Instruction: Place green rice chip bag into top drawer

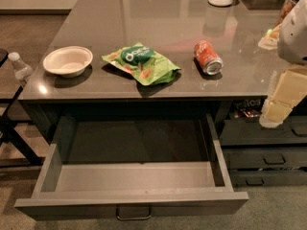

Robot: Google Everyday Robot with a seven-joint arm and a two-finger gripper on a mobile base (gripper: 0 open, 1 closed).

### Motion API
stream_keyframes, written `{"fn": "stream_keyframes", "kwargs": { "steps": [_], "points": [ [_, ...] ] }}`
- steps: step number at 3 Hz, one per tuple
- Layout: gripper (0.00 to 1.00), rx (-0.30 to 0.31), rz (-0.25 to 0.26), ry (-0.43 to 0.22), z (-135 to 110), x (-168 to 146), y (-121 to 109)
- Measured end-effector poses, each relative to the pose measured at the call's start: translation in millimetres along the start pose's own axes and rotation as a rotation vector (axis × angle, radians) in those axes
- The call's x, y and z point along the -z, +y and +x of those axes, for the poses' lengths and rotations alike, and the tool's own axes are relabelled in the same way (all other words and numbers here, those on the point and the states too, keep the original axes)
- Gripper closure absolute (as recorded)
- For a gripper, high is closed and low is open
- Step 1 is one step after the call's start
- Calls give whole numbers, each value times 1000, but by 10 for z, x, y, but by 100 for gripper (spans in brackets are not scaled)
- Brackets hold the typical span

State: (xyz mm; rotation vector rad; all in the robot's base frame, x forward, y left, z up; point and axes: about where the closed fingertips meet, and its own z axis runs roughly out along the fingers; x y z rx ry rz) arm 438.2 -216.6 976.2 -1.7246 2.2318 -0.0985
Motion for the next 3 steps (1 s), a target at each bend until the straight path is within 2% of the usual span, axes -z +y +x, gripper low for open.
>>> {"fn": "stream_keyframes", "kwargs": {
  "steps": [1,2,3],
  "points": [
    [0,-7,-3,-8,-315,-145,-264],
    [0,-7,-3,-9,-316,-145,-264],
    [0,-42,-11,-37,-539,-255,-315]
  ]
}}
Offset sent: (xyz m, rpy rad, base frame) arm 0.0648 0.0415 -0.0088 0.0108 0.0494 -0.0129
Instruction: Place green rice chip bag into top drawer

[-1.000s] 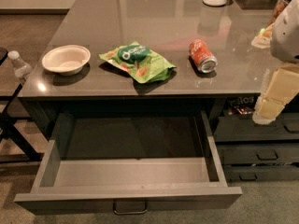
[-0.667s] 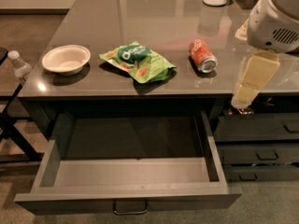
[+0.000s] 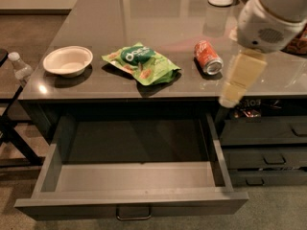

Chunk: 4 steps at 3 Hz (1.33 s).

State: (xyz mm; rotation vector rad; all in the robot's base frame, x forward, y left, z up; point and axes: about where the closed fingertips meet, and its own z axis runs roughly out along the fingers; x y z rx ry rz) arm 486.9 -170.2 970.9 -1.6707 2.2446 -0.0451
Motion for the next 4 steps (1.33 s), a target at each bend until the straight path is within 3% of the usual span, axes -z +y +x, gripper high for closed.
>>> {"fn": "stream_keyframes", "kwargs": {
  "steps": [1,2,3,4],
  "points": [
    [0,30,-9,-11,-850,-430,-239],
    [0,35,-6,-15,-875,-430,-233],
    [0,-9,-21,-28,-888,-530,-254],
    [0,-89,-52,-33,-1037,-789,-479]
  ]
}}
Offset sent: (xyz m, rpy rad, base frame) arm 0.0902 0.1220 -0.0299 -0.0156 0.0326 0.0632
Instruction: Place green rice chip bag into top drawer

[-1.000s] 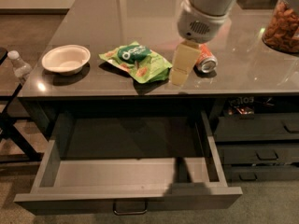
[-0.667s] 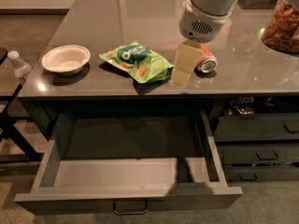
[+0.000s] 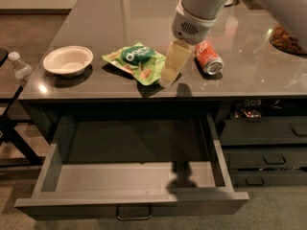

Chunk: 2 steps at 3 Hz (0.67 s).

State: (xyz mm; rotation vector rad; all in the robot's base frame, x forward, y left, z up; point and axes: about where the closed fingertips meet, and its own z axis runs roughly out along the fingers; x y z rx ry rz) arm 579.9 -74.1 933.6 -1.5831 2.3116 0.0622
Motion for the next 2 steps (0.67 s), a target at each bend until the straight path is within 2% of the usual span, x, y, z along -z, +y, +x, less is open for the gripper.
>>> {"fn": "stream_keyframes", "kwargs": {
  "steps": [1,2],
  "points": [
    [0,-61,-19,11,-197,-234,-301],
    [0,-63,-13,-1,-242,-239,-349]
  ]
}}
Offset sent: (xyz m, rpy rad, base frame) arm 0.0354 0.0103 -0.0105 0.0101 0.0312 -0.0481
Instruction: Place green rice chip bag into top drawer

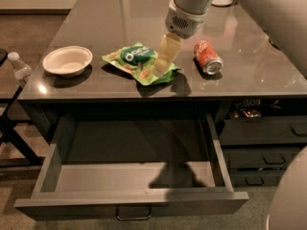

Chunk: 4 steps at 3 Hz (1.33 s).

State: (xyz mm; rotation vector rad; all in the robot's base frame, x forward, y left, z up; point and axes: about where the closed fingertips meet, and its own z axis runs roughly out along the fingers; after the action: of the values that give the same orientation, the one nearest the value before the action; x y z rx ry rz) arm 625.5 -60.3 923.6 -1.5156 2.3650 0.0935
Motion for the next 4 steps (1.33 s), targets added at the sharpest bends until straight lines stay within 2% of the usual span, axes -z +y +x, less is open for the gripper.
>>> {"fn": "stream_keyframes", "kwargs": {
  "steps": [1,3,4],
  "points": [
    [0,-18,-4,-13,10,-52,-13],
    [0,-49,-27,-50,-300,-329,-223],
    [0,-60,-34,-51,-363,-421,-308]
  ]
}}
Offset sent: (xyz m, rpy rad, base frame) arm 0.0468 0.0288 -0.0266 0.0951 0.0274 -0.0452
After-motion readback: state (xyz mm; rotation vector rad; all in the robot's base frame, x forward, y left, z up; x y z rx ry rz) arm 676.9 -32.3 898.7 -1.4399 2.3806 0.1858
